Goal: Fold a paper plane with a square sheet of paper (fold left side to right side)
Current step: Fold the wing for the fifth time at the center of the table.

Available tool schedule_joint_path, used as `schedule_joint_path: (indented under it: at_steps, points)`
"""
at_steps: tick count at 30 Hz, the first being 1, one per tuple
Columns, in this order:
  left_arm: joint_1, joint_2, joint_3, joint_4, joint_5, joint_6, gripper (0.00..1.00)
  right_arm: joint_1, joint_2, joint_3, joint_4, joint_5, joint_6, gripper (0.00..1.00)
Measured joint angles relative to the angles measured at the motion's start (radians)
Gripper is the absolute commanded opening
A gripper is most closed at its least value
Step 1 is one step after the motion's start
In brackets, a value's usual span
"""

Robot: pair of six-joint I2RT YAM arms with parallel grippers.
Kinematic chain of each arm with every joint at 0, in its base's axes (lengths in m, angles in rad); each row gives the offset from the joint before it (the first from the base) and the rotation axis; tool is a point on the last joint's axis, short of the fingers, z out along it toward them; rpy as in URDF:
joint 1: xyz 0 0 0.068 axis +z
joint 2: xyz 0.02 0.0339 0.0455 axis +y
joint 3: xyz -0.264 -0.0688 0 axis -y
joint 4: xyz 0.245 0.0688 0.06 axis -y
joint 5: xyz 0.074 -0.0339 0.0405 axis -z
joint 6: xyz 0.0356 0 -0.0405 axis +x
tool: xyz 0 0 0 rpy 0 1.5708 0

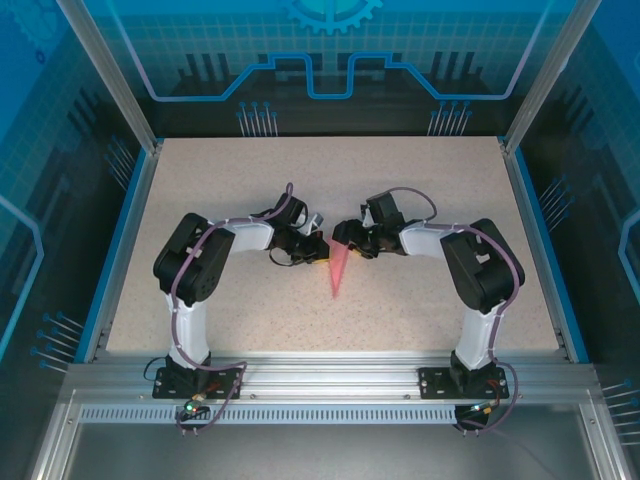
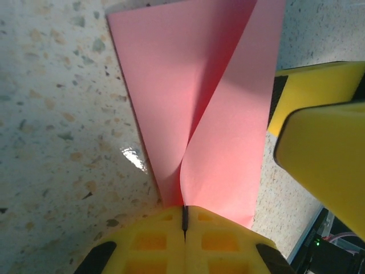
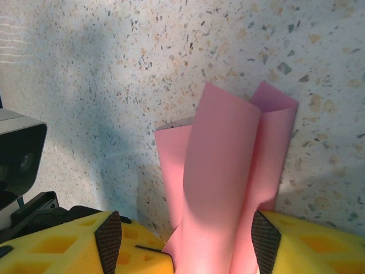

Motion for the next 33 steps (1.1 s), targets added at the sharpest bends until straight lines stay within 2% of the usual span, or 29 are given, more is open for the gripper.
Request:
schedule_joint_path:
  at_steps: [12,18,26,27,29,33]
  points:
    - [0.001,0.028,0.024,-0.014,-0.005,0.007,0.0,0.001,0.011,0.027,-0.042,-0.003,-0.015,0.65]
    - [0.001,0.031,0.024,-0.013,0.001,0.023,0.0,0.001,0.005,0.027,-0.041,-0.011,-0.038,0.71]
    - [0.002,0.034,0.024,-0.01,0.009,0.026,0.0,-0.003,-0.047,0.027,-0.071,0.01,-0.072,0.71]
    - [0.002,0.034,0.024,-0.01,0.009,0.025,0.0,-0.003,-0.06,0.027,-0.078,0.016,-0.076,0.68]
    - [0.002,0.034,0.024,-0.009,0.009,0.025,0.0,-0.003,-0.083,0.027,-0.087,0.021,-0.082,0.56]
    - [0.002,0.035,0.024,-0.009,0.01,0.026,0.0,-0.004,-0.101,0.028,-0.087,0.013,-0.093,0.27]
